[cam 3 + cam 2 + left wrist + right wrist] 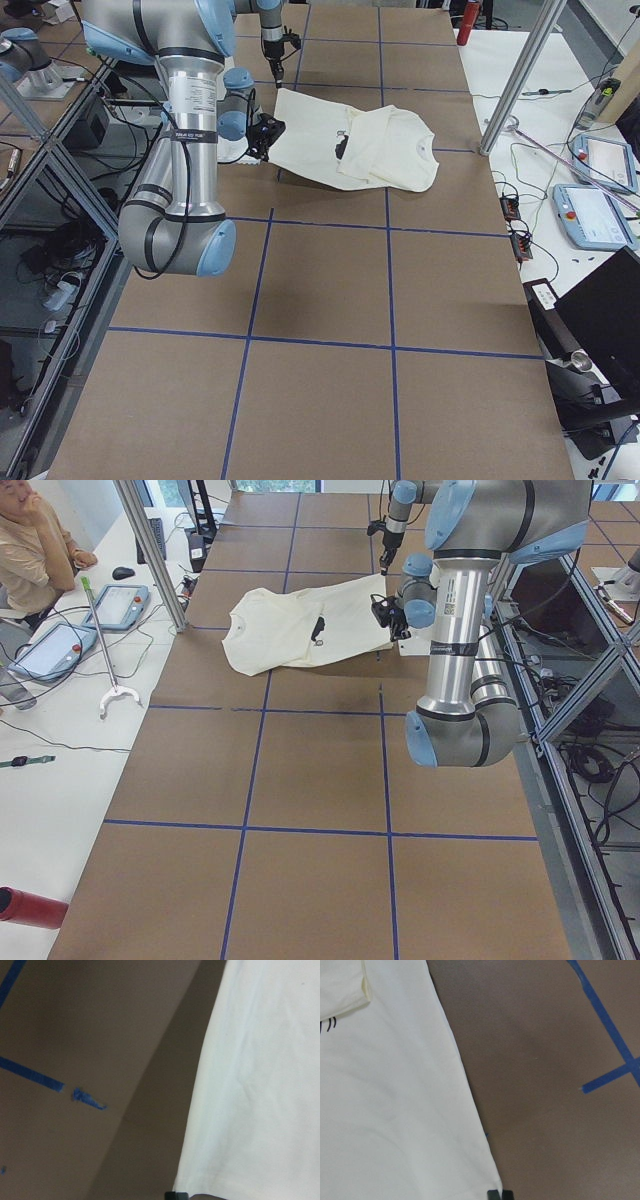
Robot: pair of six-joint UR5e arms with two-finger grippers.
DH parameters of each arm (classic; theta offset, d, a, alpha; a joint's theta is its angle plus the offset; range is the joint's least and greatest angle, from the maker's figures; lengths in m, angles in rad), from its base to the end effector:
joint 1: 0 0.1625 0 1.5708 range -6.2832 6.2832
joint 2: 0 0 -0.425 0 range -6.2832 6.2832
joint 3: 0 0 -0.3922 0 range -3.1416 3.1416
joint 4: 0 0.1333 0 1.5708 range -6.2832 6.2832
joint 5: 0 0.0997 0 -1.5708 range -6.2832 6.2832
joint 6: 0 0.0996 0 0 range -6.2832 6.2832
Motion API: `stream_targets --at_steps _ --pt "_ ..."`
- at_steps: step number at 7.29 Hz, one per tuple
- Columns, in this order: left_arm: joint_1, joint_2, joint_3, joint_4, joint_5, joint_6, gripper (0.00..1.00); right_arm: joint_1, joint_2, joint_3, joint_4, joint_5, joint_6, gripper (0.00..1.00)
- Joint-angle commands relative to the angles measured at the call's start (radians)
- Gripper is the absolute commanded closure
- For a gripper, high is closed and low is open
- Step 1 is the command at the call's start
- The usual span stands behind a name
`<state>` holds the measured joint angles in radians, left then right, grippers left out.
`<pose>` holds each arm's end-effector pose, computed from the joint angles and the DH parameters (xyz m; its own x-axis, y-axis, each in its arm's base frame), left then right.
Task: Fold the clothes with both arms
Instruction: 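Lift the hem and fold it up onto the collar with both grippers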
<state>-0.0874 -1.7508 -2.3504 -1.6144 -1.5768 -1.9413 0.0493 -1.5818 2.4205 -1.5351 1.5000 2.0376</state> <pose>0.4255 -0.1705 0.2289 0.4694 -0.4046 -0.7848 0.2706 0.9120 -0.3083 -0.3903 -0.1598 0.2830 0.5256 0.4754 0.7055 -0.3806 0.8731 -0.3047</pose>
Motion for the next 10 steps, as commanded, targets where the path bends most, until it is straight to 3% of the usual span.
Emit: stream_targets --at_steps 1,3,5,6,8,9,10 --pt "-0.050 -0.010 -0.078 -0.001 -0.028 0.002 1.00 0.064 -0.014 0.080 0.000 0.006 0.004 1.00" --pt "-0.263 -0.124 0.004 0.001 -0.032 0.054 1.00 0.263 0.128 0.001 -0.008 0.017 -0.121 1.00" --pt "-0.386 -0.205 0.193 -0.005 -0.025 0.151 1.00 0.401 0.312 -0.227 -0.039 0.031 -0.292 1.00" --pt "-0.467 -0.232 0.265 -0.033 -0.026 0.260 1.00 0.500 0.392 -0.362 -0.037 0.084 -0.385 1.00" --pt "-0.559 -0.260 0.481 -0.257 -0.022 0.286 1.00 0.622 0.523 -0.624 -0.020 0.164 -0.496 1.00" --pt "-0.596 -0.303 0.625 -0.366 -0.020 0.291 1.00 0.653 0.595 -0.767 0.053 0.166 -0.487 1.00" --pt "-0.598 -0.331 0.749 -0.463 0.057 0.289 1.00 0.682 0.605 -0.905 0.176 0.166 -0.488 1.00"
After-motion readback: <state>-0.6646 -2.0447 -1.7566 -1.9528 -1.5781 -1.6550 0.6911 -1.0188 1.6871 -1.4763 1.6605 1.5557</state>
